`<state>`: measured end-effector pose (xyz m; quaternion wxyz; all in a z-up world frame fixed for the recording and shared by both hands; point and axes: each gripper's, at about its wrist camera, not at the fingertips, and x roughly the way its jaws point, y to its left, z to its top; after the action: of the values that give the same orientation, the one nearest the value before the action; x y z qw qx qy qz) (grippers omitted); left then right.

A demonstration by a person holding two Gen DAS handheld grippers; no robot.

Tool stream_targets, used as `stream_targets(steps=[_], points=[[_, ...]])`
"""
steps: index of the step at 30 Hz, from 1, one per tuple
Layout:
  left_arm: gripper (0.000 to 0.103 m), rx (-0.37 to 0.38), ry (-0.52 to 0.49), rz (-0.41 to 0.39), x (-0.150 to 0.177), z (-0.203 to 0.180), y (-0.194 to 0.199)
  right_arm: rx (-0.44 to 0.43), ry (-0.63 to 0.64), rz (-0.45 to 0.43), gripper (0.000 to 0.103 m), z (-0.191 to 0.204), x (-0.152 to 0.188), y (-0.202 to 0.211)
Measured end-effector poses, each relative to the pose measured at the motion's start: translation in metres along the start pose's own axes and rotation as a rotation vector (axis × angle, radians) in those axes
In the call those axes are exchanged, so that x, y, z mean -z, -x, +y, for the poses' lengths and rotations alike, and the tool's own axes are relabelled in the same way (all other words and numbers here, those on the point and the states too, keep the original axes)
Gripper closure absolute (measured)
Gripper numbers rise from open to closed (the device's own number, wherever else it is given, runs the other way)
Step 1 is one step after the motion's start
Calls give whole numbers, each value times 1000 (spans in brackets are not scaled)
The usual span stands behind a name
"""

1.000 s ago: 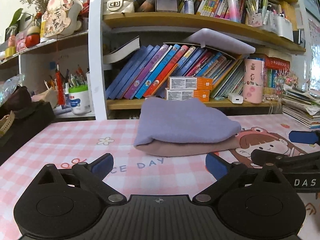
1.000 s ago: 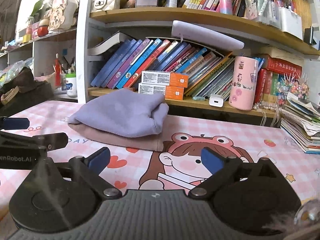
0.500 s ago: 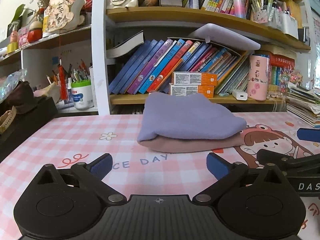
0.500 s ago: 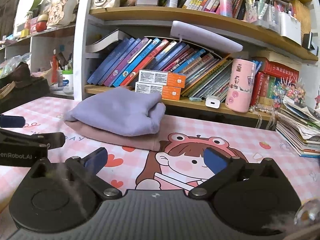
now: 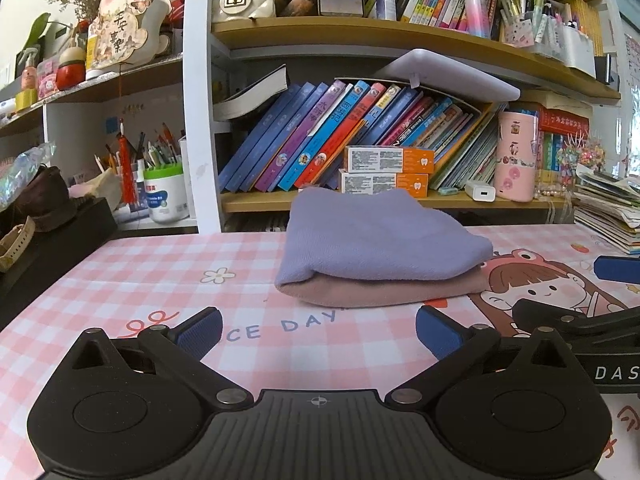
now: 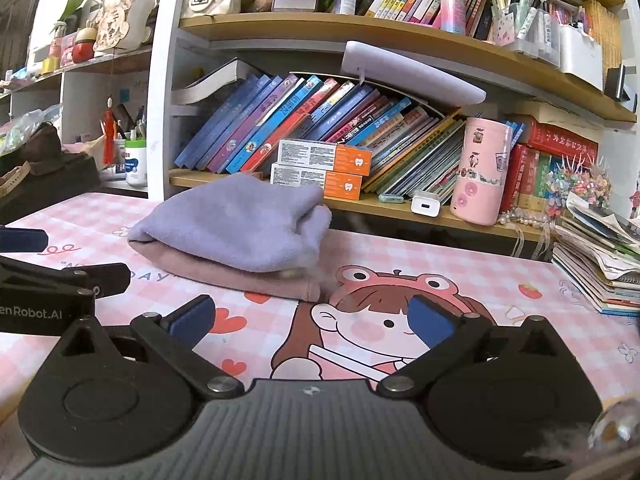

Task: Fold clothes

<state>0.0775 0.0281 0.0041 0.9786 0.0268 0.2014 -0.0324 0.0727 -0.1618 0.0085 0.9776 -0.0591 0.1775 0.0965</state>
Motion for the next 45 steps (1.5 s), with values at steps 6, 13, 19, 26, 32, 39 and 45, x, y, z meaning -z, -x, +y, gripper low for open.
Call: stream_targets(steps=[6, 13, 19, 26, 32, 39, 45], points=[[0, 2, 3, 1, 0, 0, 0, 4, 3, -2, 0, 0, 0, 0], [0, -1, 6, 3, 0, 0, 0, 2, 7, 3, 0, 1, 0, -1], [0, -4, 3, 2, 0, 0, 0, 6, 5, 5, 0, 1, 0, -1], [0, -3, 11, 6, -1, 1, 0, 8, 8, 10, 0, 1, 0, -2], [0, 2, 11, 10, -1, 2, -1, 14, 8, 14, 0, 2, 0, -2], [0, 17, 21, 20, -1, 2, -3, 24, 4, 17, 0, 1, 1, -3], [0, 7, 25, 41, -2, 2, -6, 31, 19, 20, 0, 3, 0, -4]])
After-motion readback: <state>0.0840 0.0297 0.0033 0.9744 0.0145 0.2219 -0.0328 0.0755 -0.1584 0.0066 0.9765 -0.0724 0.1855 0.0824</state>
